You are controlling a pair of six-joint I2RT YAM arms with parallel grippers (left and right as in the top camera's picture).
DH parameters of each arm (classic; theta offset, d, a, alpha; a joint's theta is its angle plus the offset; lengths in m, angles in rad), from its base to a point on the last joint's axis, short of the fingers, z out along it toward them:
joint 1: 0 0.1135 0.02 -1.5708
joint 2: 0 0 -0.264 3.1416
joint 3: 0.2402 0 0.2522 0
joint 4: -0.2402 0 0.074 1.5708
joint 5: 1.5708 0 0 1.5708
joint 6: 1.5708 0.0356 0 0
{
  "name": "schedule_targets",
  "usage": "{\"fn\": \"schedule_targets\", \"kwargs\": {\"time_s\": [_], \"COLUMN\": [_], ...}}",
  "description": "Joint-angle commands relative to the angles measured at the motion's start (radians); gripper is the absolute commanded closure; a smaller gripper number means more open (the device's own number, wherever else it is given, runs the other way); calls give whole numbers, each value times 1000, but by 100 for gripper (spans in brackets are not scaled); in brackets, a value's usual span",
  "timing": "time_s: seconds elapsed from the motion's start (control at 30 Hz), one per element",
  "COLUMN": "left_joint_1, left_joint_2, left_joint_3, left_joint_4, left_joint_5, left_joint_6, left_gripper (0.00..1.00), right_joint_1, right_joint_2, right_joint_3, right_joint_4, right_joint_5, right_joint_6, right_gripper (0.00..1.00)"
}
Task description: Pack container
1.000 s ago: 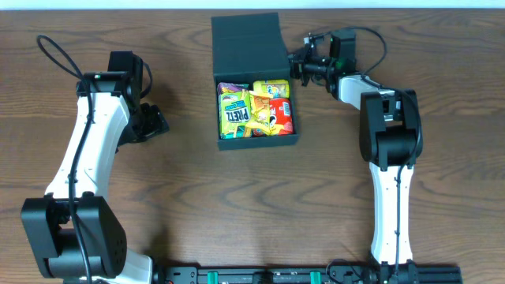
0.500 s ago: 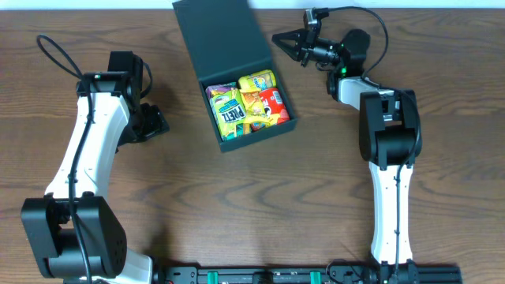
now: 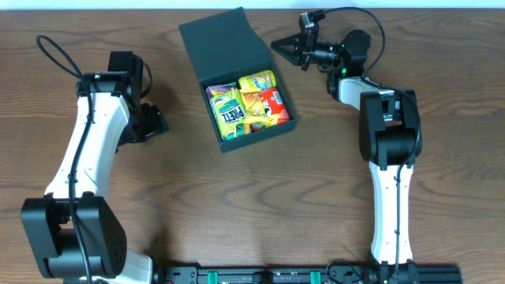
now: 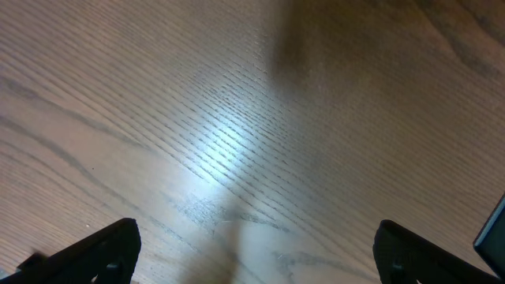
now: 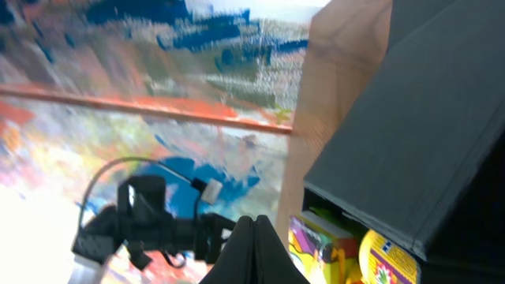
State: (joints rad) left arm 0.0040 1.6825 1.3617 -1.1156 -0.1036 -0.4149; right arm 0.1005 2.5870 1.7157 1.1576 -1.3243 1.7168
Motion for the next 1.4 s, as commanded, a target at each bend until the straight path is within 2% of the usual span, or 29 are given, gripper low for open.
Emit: {"fn": "schedule_targets", "kwargs": {"time_s": [0.0,0.17,0.27,0.43,0.5,0.6,0.7,0.83,0.97,1.07,1.17,1.27,1.37], "left_joint_1": [3,3,3,3,3,3,3,3,3,3,3,3,3], "left_joint_2": [4,5,4,5,4,4,5,5,5,4,4,4,4], "left_joint_3": [-4,-4,-4,-4,-4,-4,-4,-4,-4,-4,-4,-4,-4], "left_joint_4": [-2,-2,-2,-2,-2,-2,-2,-2,-2,-2,-2,-2,-2], "left_joint_5": [0,0,0,0,0,0,0,0,0,0,0,0,0], "left_joint_6": [-4,-4,-4,-4,-4,-4,-4,-4,-4,-4,-4,-4,-4], "left_gripper": [5,5,5,5,5,5,5,5,5,5,5,5,5], "right_joint_1": [12,9,7,6,10,29,61,137,249,303,325,326,325], "right_joint_2": [-88,-188,-254,-363,-419,-496,-557,-610,-618,-613,-612,-612,-612], "right_joint_3": [10,10,10,10,10,10,10,10,10,-1,-14,-35,-74], "right_joint_4": [-18,-195,-369,-835,-1126,-1485,-1687,-1850,-1951,-1986,-1999,-2007,-2005], "right_joint_5": [-74,-98,-107,-42,103,441,727,1068,1351,1464,1542,1611,1630], "right_joint_6": [-147,-394,-634,-1041,-1225,-1390,-1484,-1635,-1807,-1893,-1917,-1936,-1946], "right_gripper": [98,98,98,96,94,93,94,94,84,71,62,60,63]}}
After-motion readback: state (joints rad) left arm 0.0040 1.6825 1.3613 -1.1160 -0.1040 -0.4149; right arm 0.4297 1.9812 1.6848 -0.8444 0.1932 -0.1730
